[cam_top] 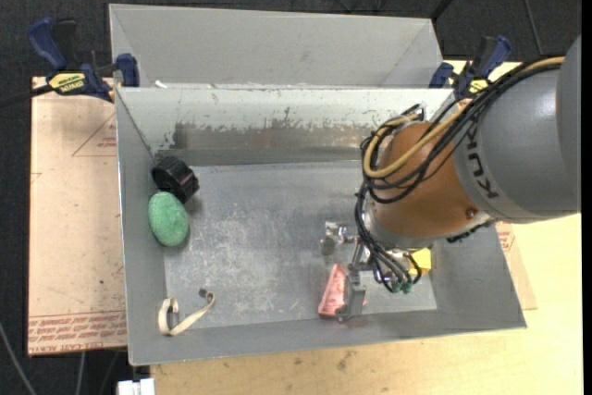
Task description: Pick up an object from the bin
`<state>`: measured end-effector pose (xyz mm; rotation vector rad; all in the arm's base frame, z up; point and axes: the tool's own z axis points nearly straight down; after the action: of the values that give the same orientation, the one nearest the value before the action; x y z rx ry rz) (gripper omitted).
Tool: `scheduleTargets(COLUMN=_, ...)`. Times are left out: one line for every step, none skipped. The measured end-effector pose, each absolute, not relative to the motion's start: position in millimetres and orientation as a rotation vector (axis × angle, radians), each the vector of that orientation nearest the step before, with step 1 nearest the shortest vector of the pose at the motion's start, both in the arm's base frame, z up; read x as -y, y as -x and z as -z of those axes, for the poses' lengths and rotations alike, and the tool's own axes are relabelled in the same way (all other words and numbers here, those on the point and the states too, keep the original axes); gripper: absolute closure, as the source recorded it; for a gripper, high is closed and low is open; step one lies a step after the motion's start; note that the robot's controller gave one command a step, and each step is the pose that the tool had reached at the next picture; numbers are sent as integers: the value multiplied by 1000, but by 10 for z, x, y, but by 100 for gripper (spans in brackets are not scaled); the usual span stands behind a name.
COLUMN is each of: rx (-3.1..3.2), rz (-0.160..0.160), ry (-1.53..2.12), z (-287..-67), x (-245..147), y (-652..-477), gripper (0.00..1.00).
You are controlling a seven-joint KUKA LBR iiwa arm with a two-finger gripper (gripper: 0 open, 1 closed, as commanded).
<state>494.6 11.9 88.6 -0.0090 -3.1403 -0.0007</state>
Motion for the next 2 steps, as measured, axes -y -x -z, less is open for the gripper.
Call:
scheduleTargets(rx=3119, rz=2, ry=373, z=-982, x=-274, y=-4881, gripper=0)
scheduleTargets(rx=3138, rz=3, ry=202, z=-838, x=-249, y=-4861, gripper=0)
